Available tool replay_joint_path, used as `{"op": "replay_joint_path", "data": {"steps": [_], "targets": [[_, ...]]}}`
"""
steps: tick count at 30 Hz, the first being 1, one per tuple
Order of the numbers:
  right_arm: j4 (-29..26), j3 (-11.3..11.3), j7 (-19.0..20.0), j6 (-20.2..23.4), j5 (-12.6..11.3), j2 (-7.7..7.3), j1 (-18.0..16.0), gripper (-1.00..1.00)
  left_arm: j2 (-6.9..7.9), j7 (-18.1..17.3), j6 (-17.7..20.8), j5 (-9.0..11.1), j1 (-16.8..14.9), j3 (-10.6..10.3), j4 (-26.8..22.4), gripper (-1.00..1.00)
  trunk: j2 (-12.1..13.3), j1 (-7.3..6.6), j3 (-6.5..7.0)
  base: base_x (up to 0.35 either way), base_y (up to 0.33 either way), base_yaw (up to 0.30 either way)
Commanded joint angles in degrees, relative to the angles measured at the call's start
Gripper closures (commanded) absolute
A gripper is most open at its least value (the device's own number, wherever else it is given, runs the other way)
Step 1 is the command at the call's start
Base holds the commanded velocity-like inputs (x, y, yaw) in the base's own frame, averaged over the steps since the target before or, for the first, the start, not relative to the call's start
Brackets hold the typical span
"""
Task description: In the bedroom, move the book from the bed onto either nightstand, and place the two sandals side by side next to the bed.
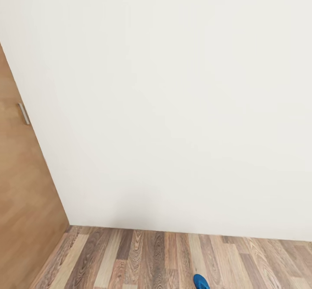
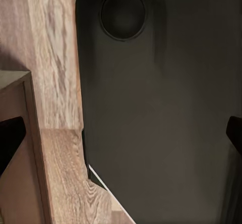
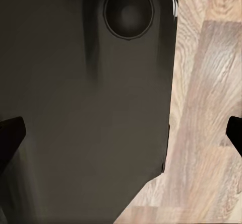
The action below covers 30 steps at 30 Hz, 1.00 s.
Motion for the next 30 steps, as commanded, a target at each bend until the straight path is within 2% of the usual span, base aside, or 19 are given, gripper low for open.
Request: {"op": "replay_joint_path", "data": {"steps": [1,7,22,30], "targets": [[-0.06,-0.01,0.03,0.01,-0.06,0.0,0.0,-1.0,0.05,0.0,-0.07,-0.07,0.05,-0.07,-1.11,-1.0,-0.02,0.0,-0.03,0.0,0.0,-0.3],[-0.09,-0.01,0.03,-0.02,-0.08,-0.08,0.0,-1.0,0.09,0.0,0.01,-0.09,0.05,-0.07,-3.13,-1.0,-0.02,0.0,-0.03,0.0,0.0,-0.3],[-0.08,-0.01,0.03,-0.02,-0.09,-0.17,0.0,-1.0,0.1,0.0,-0.05,-0.1,0.05,-0.07,-3.57,-1.0,-0.02,0.0,-0.03,0.0,0.0,-0.3],[-0.09,-0.01,0.03,-0.02,-0.09,-0.18,0.0,-1.0,0.08,0.0,-0.06,-0.1,0.05,-0.07,-3.67,-1.0,-0.02,0.0,-0.03,0.143,0.077,-0.3]]}}
